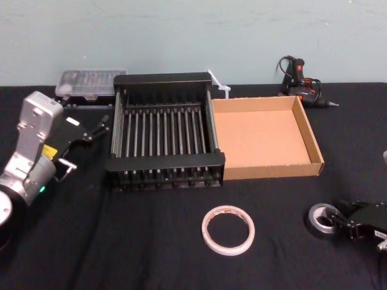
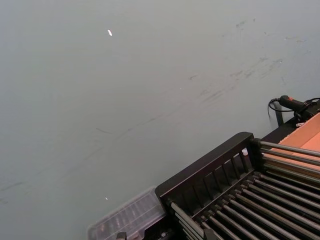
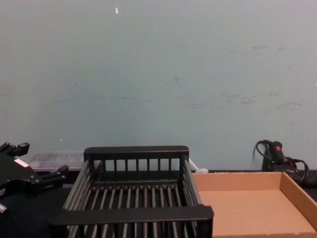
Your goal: Pick up the white tape and place it into the black box , Pick up the silver tape and place it into the brown box.
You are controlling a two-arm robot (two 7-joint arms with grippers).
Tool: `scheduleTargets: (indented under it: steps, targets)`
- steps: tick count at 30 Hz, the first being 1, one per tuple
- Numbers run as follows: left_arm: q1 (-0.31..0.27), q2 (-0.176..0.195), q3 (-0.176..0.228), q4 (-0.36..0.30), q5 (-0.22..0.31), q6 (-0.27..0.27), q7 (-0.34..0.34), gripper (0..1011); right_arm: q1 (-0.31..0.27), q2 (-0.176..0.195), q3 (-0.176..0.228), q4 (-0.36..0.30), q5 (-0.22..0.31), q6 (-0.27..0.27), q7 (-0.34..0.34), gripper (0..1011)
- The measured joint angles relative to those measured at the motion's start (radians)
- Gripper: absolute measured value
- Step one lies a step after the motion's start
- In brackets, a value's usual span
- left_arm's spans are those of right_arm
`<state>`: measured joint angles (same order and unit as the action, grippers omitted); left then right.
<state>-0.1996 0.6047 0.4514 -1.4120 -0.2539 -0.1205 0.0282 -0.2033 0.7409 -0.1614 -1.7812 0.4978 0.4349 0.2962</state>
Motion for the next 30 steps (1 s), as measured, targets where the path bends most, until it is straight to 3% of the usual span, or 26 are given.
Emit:
scheduleTargets:
  steps: [9,21,30]
  targets:
    - [0.0,0.0,0.0,0.0,0.0,0.0,0.0,1001,0.0,0.0,0.0,0.0,0.001,0.0,-0.001,156]
    - [0.0,0.0,0.0,0.0,0.0,0.0,0.0,1001,-0.003,0.0,0.001,-0.001,-0.002,-0.006,0.003,148]
    - [0.0,0.0,0.0,0.0,0.0,0.0,0.0,1001,-0.005,-0.004,0.027,-0.021,-0.001,-0.033,0.017,148]
